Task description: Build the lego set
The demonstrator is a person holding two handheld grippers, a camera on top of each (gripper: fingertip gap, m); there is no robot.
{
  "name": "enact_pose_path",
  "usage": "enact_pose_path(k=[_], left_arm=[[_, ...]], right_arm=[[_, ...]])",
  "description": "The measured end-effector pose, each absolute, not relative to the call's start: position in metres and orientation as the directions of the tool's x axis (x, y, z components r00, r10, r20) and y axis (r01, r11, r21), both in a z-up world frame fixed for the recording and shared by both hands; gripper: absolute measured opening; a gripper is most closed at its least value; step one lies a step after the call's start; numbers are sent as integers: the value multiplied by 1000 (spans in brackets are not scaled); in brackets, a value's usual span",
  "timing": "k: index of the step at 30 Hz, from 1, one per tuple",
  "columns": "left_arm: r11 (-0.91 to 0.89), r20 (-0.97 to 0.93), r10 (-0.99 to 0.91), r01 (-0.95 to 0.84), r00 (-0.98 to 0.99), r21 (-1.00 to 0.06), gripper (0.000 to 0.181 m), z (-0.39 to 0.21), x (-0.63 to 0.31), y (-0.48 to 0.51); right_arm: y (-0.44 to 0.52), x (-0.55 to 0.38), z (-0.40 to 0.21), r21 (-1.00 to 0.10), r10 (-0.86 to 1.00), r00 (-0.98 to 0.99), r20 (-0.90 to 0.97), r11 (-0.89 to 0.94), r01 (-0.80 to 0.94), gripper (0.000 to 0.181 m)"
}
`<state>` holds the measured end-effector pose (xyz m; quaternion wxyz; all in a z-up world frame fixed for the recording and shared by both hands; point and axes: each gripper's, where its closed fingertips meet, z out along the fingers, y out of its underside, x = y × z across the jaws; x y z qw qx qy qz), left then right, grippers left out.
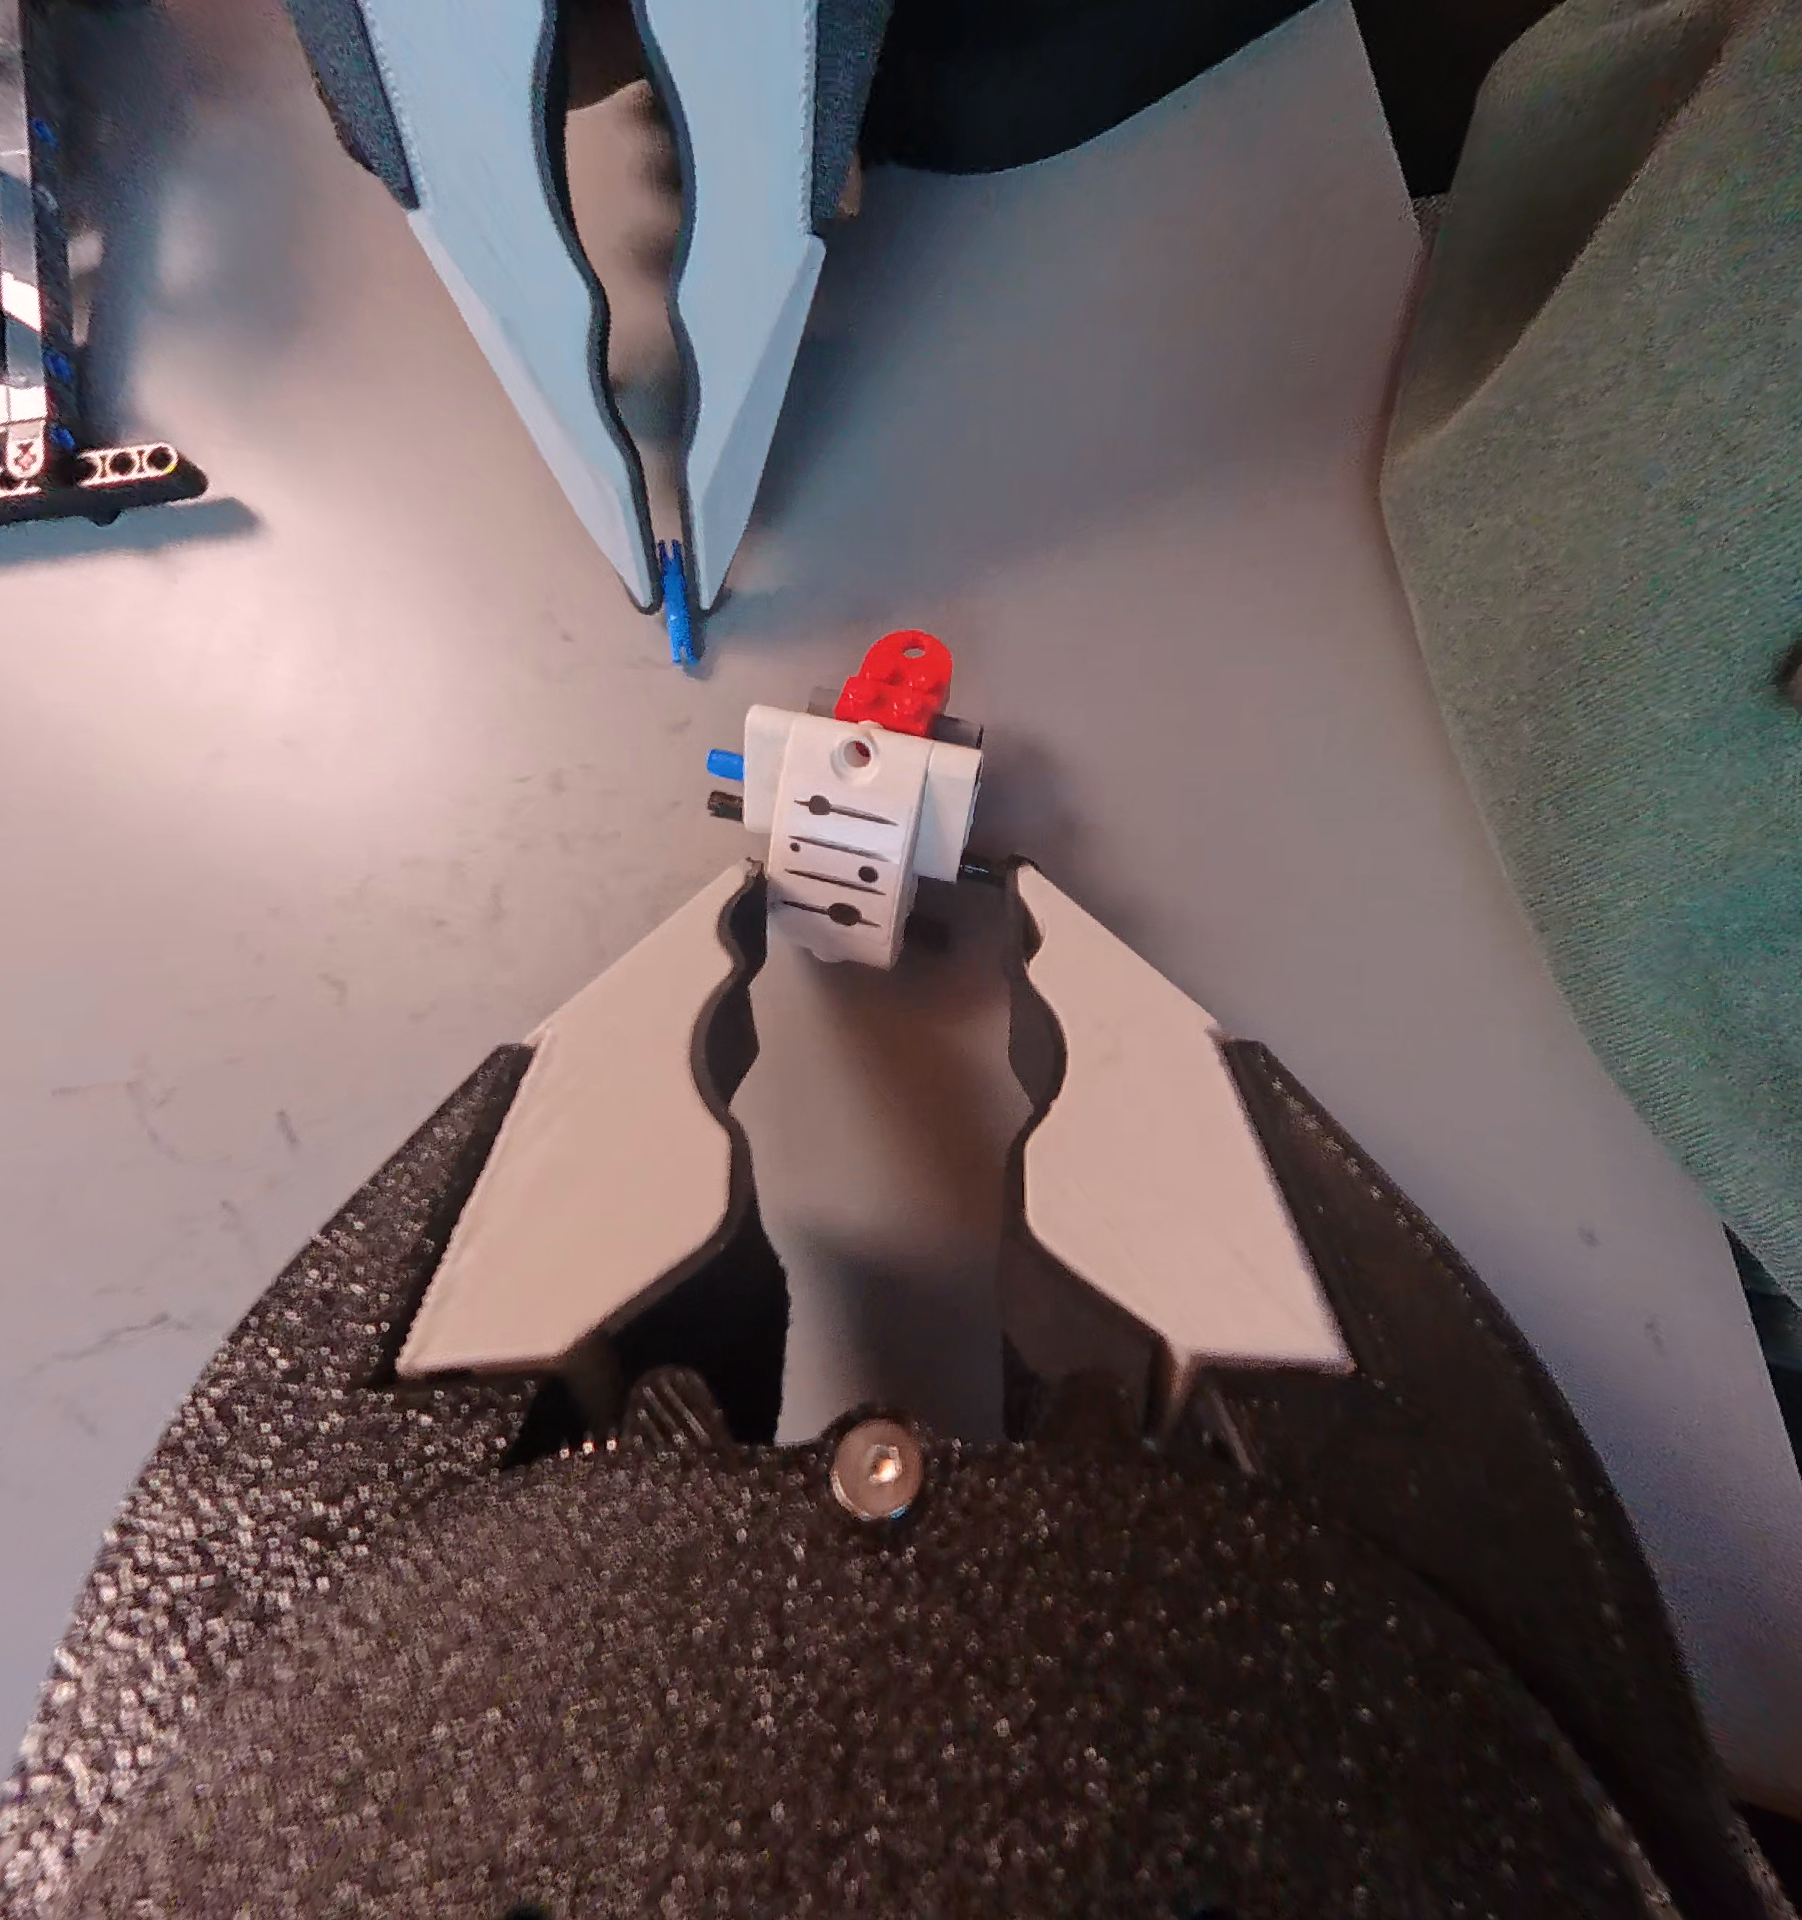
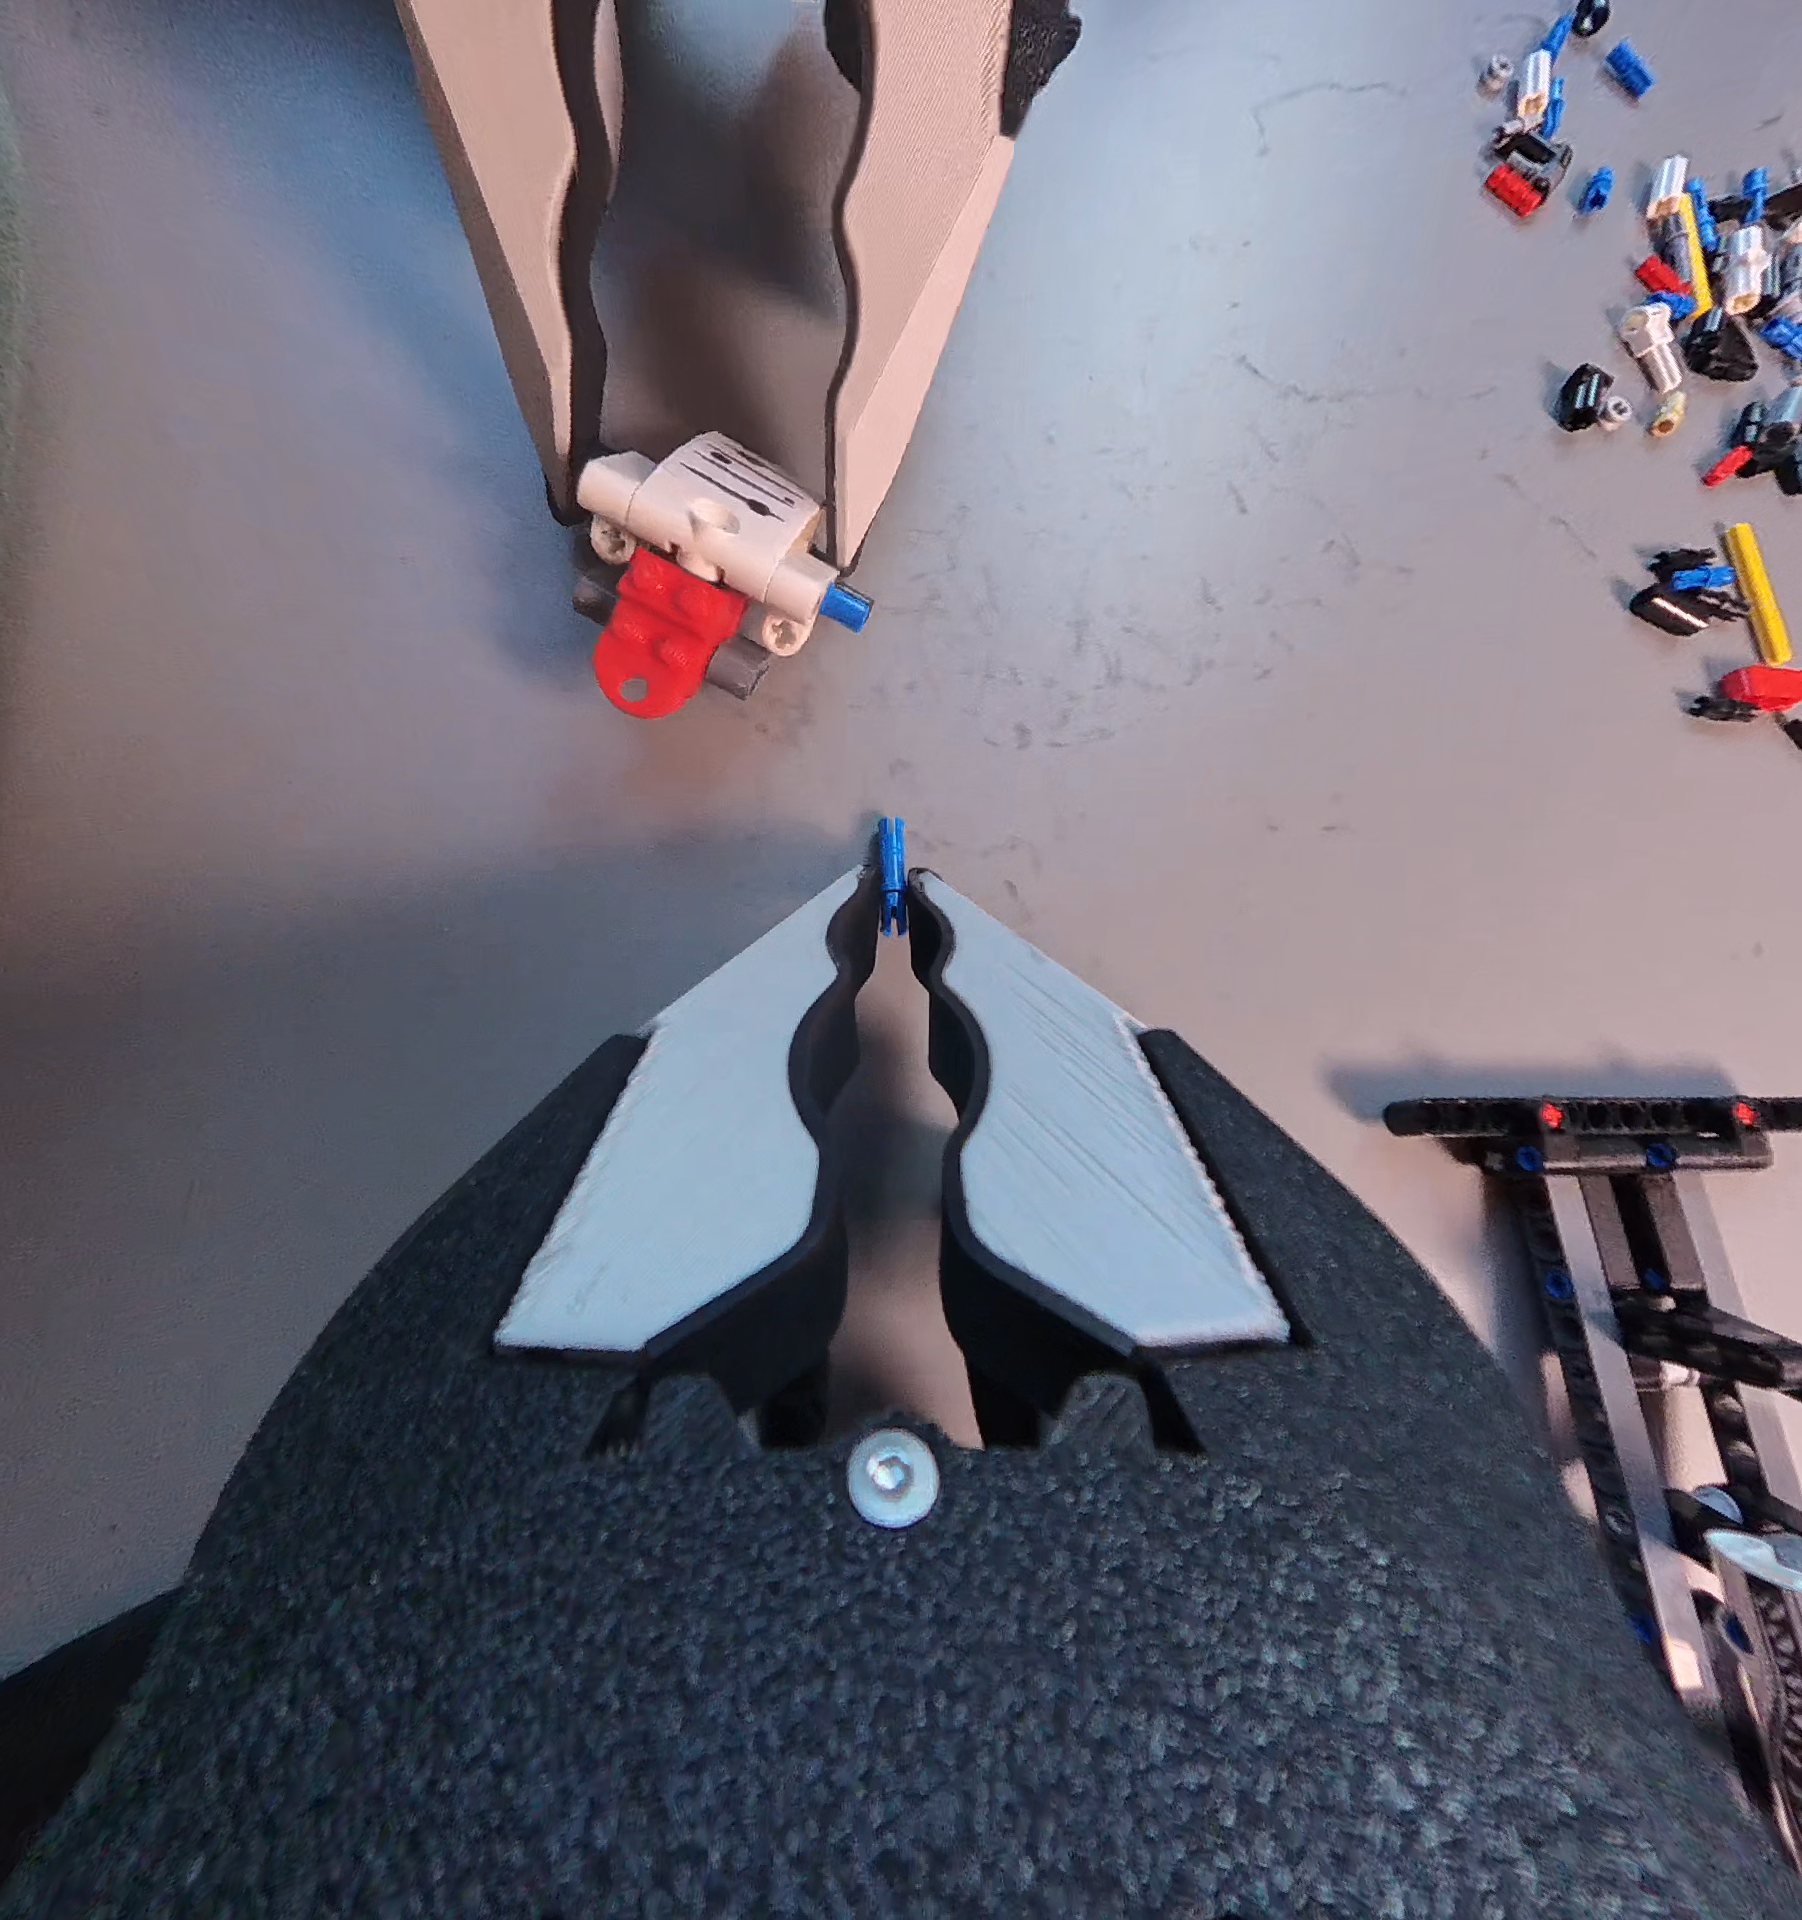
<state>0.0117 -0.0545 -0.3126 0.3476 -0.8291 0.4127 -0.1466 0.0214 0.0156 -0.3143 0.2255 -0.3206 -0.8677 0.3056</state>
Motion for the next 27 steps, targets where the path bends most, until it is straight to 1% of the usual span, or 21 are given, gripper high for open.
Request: enact_pose_path(k=[4, 8, 13, 16, 21, 24, 27], left_arm=[[-463, -4, -760, -546, 650, -699, 45, -310, 6, -52], [-514, 75, -732, -477, 677, -713, 45, -303, 5, -50], [-648, 308, -643, -284, 702, -706, 45, -292, 1, -43], [-728, 440, -575, -187, 689, -660, 45, -292, -2, -41], [-823, 621, -466, -51, 630, -565, 45, -291, -2, -37], [-868, 699, -408, -12, 587, -497, 45, -289, 1, -36], [-909, 752, -351, -10, 557, -417, 45, -289, 3, -34]], right_arm=[[15, 21, -314, -659, 691, -694, 200, 619, 426, 5], [16, 21, -314, -674, 700, -691, 179, 599, 433, 5], [16, 21, -314, -679, 699, -691, 184, 598, 425, 5], [16, 21, -312, -687, 702, -686, 191, 595, 418, 5], [10, 20, -301, -739, 707, -688, 162, 549, 390, 5], [2, 16, -286, -798, 710, -688, 148, 497, 341, 5], [-5, 14, -267, -849, 712, -691, 126, 437, 296, 5]])
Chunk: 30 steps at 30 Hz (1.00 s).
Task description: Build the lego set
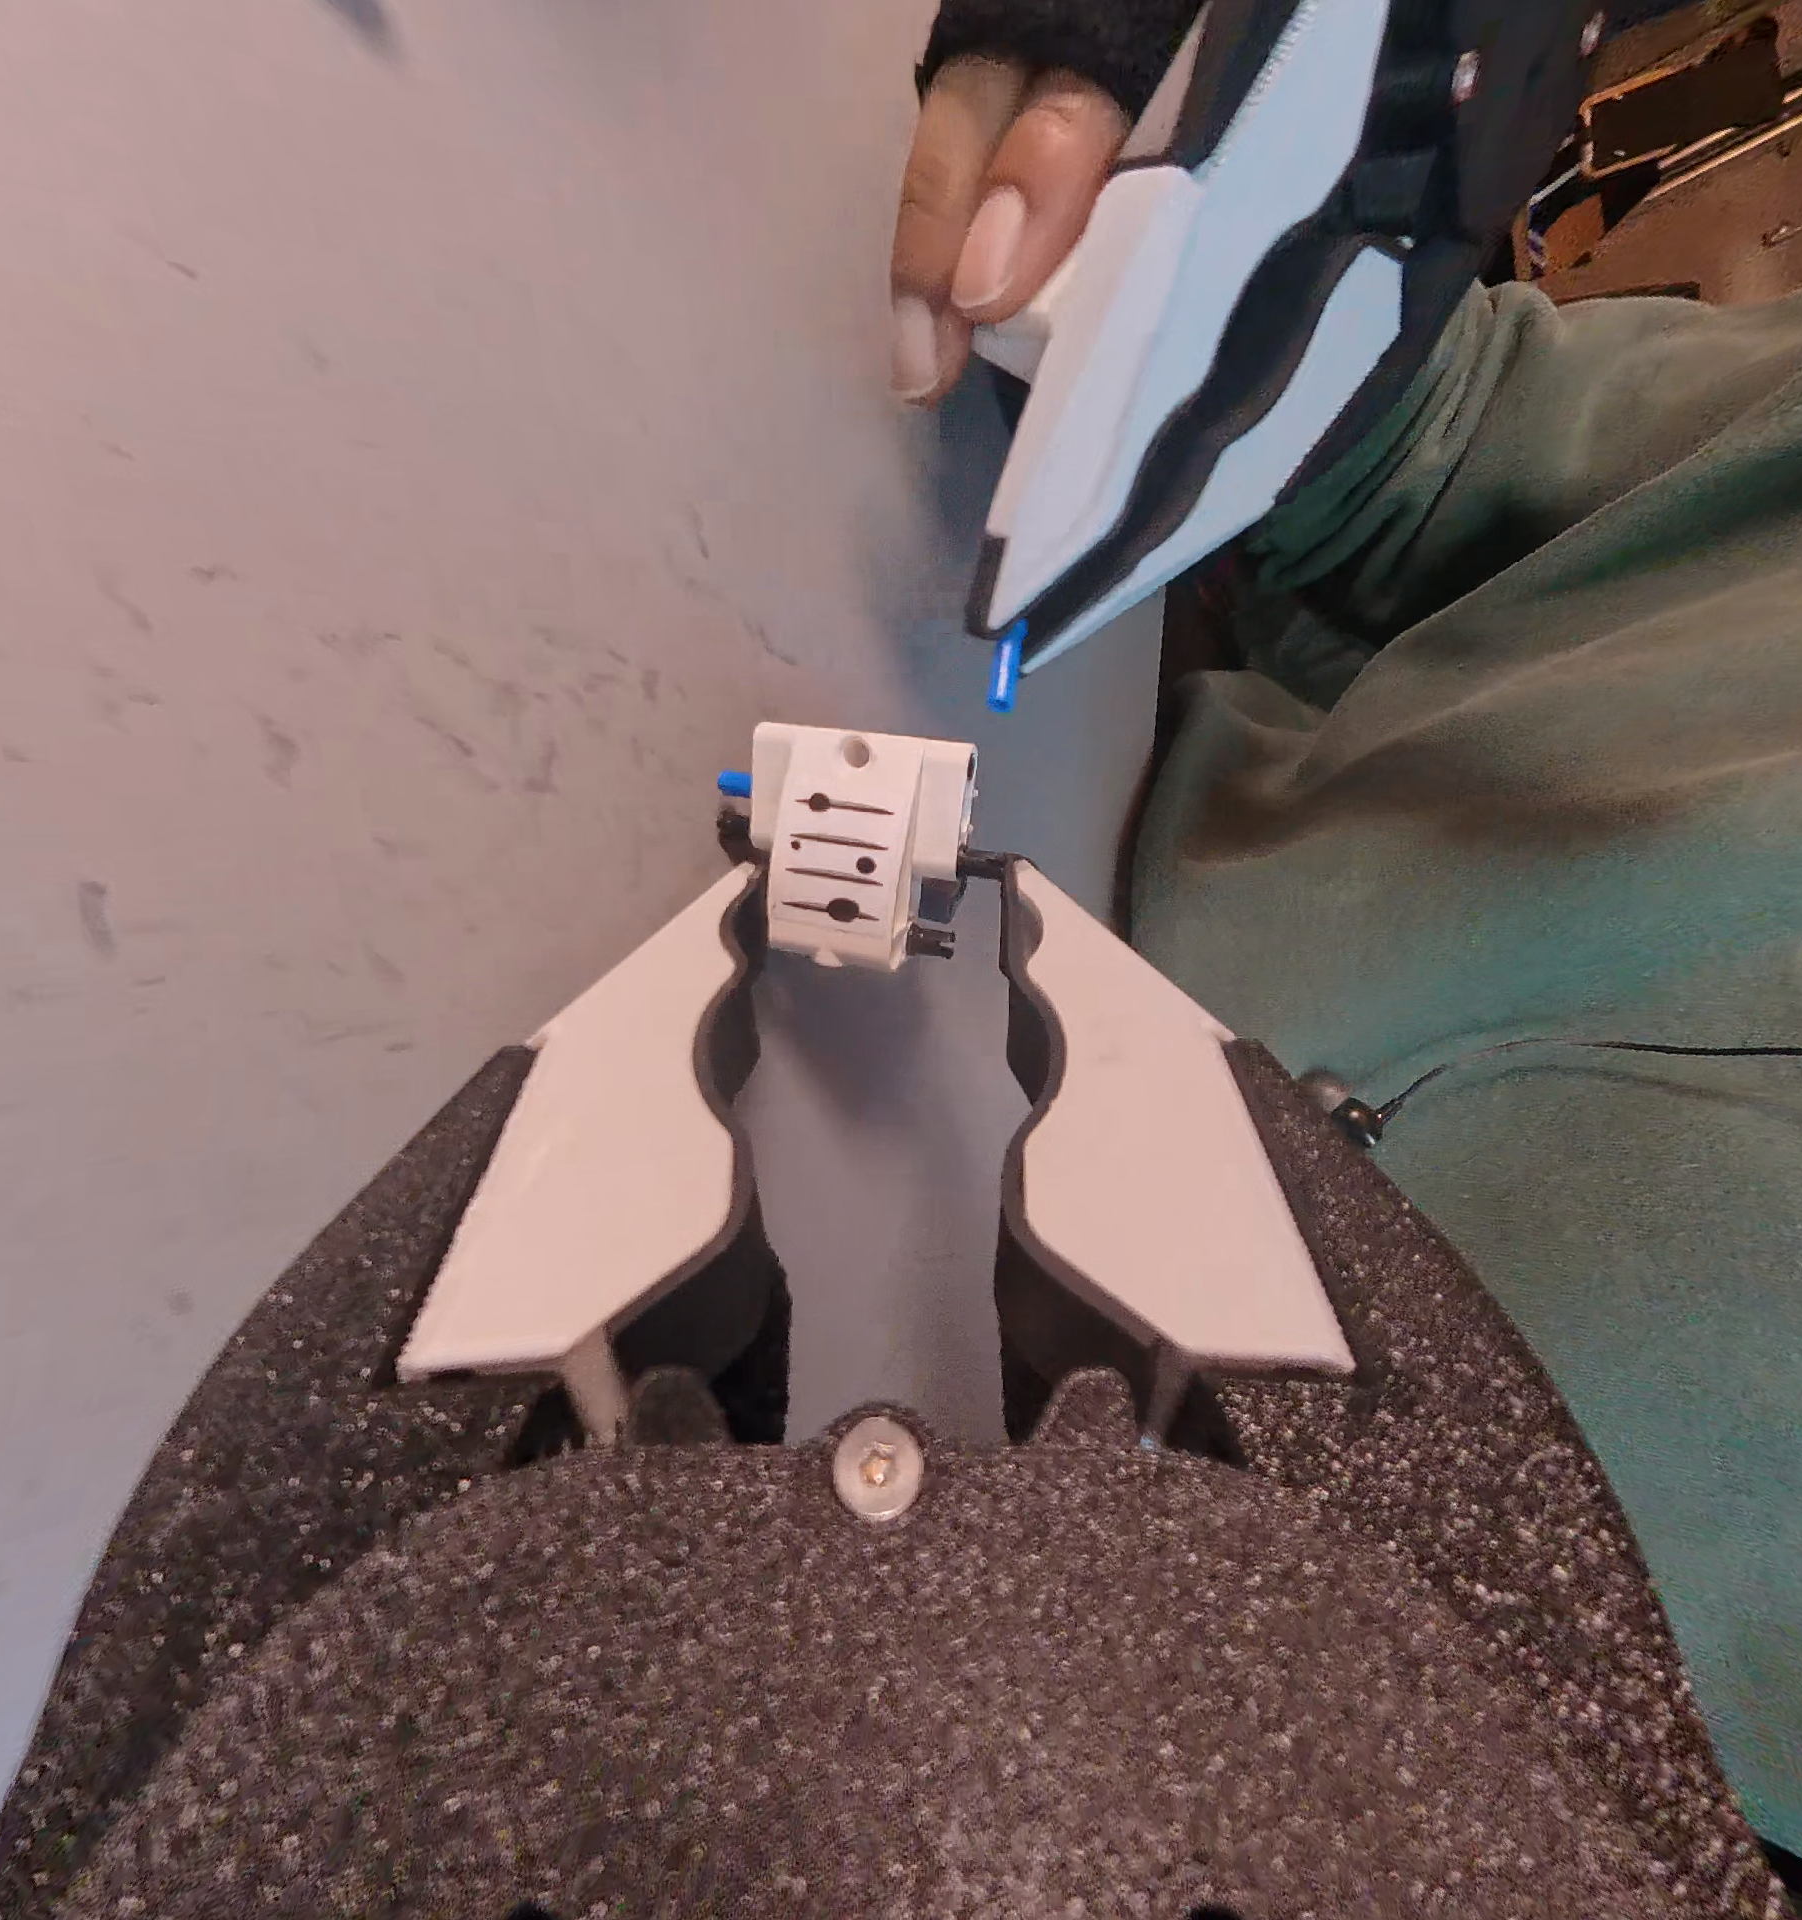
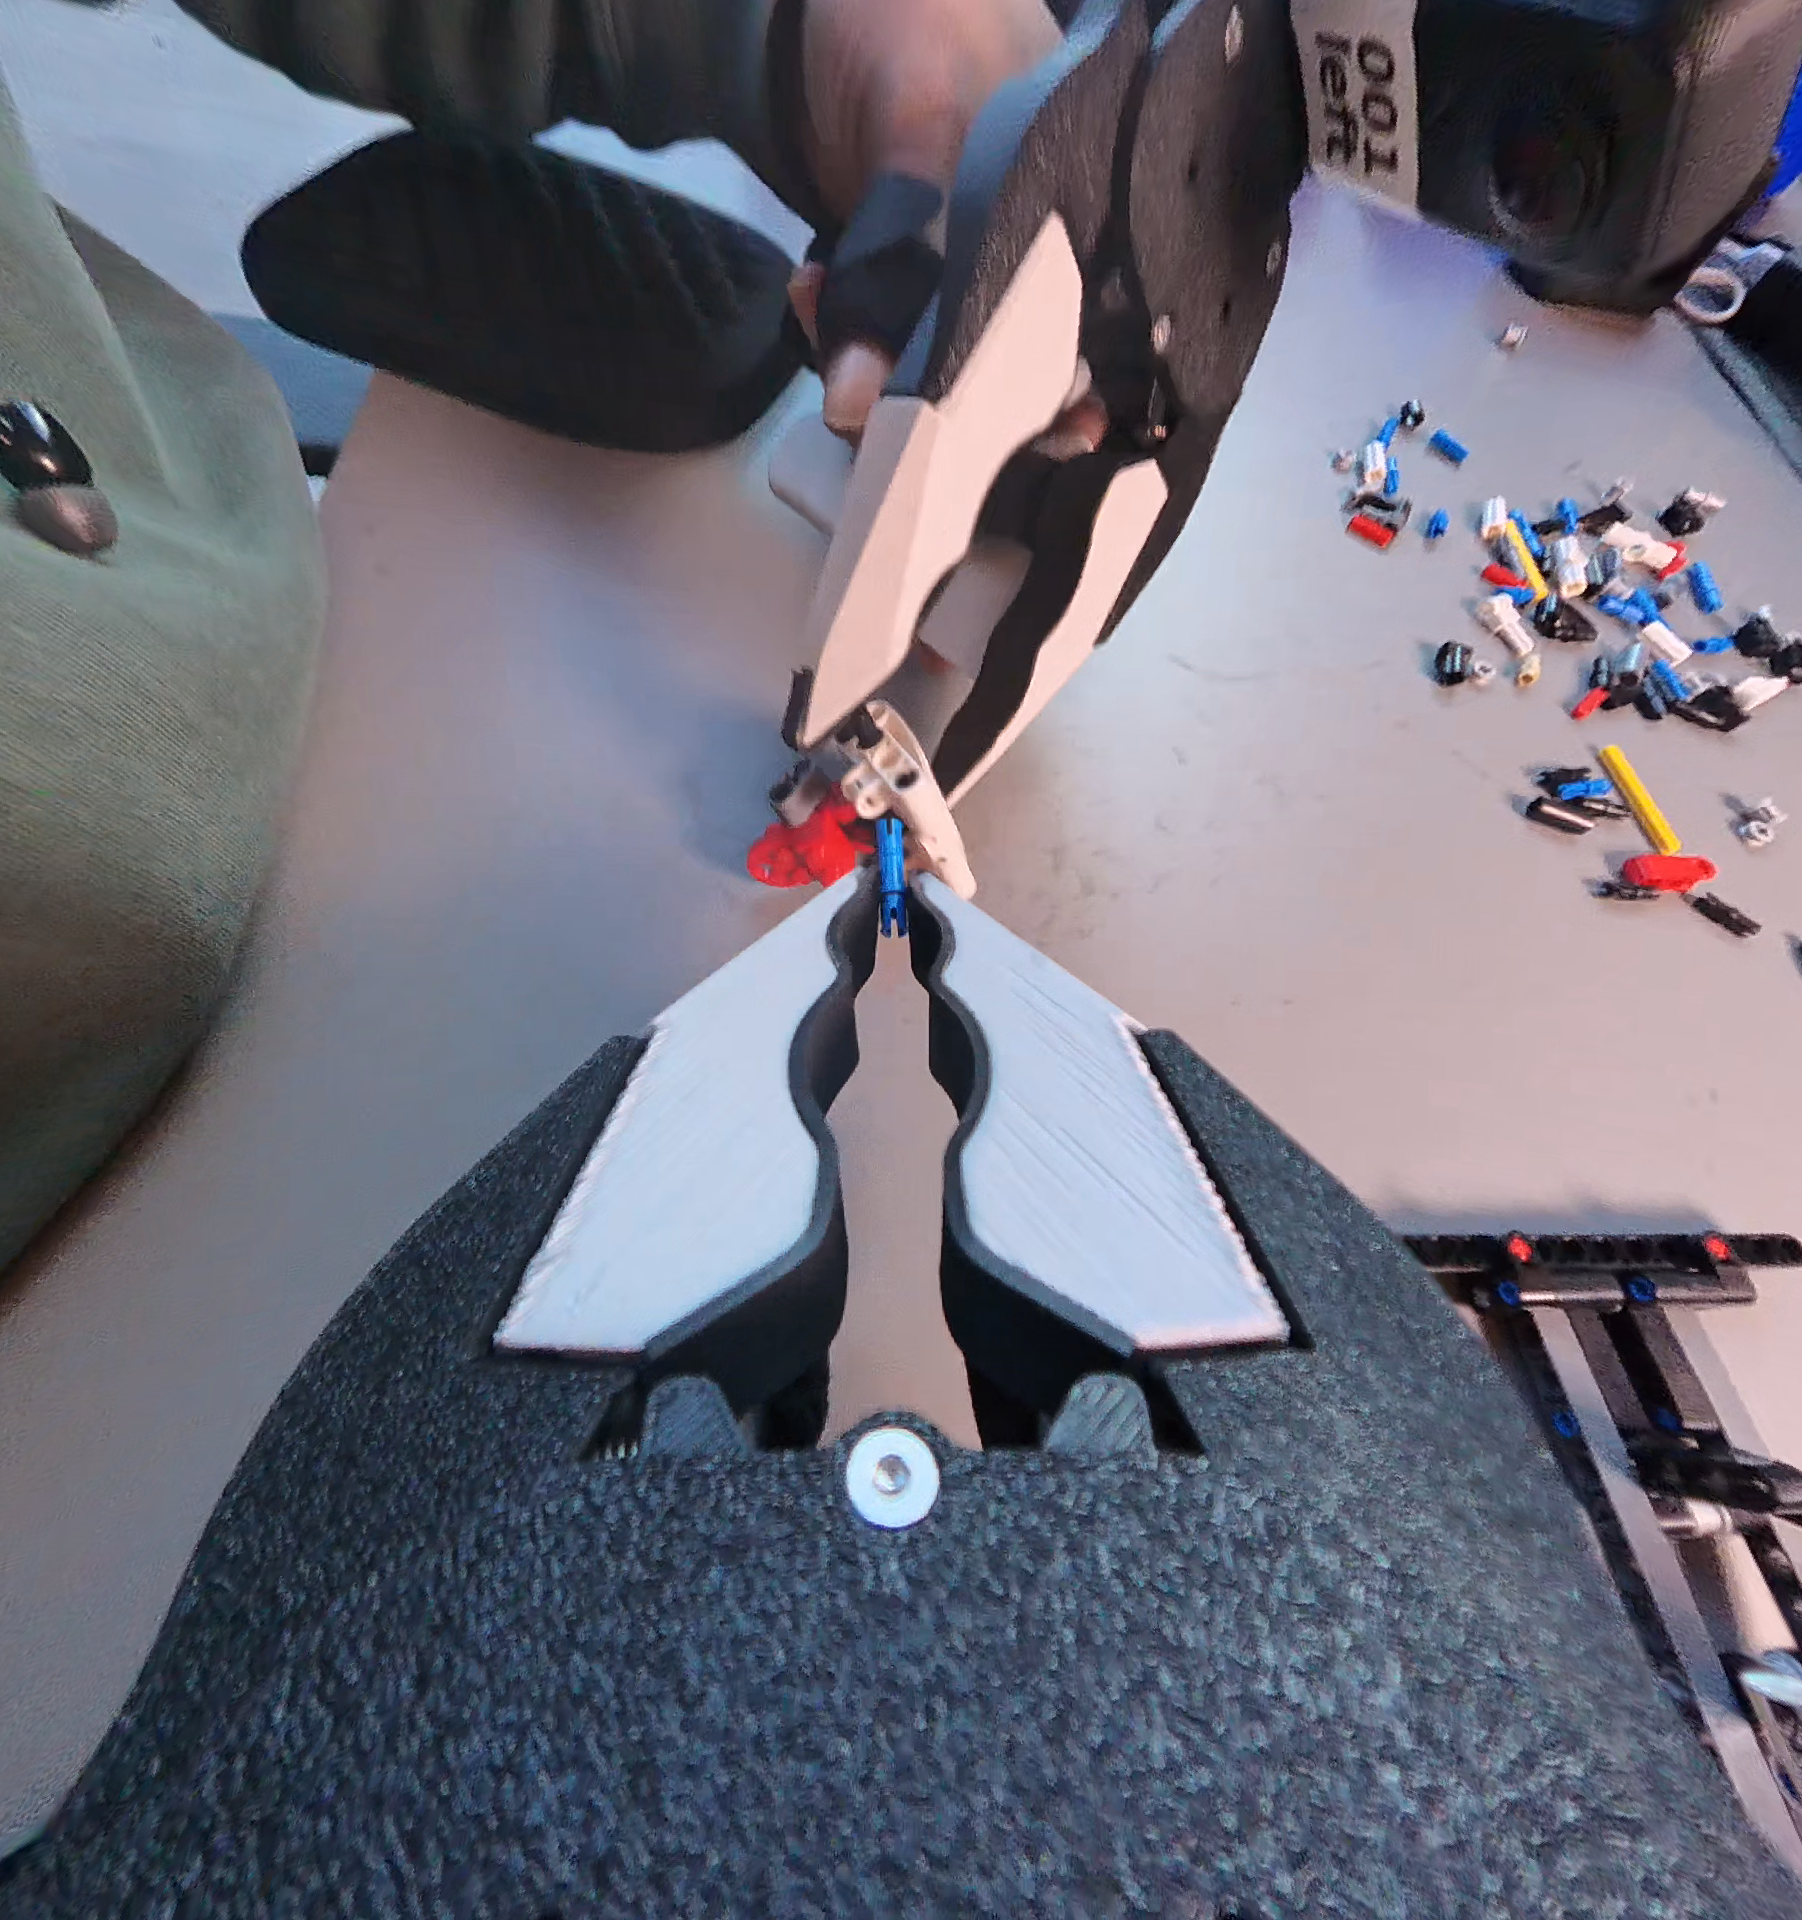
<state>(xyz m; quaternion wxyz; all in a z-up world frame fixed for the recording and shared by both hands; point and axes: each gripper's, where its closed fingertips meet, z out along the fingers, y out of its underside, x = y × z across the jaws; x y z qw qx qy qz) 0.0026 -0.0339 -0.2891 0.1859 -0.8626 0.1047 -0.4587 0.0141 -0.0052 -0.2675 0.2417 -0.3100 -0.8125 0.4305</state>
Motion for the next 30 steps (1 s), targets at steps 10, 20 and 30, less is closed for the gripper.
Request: enact_pose_path(k=[10, 20, 30], left_arm=[[-953, 791, -288, -78, 540, -294, 45, -287, 10, -19], [-810, 583, -548, -204, 600, -550, 46, -292, 4, -15], [-503, 136, -688, -333, 713, -797, 50, -284, -12, 5]], right_arm=[[-5, 5, -267, -774, 746, -644, 169, 505, 381, 5], [12, 1, -273, -781, 800, -589, 118, 441, 442, 5], [17, 0, -281, -793, 816, -574, 71, 396, 464, 4]])
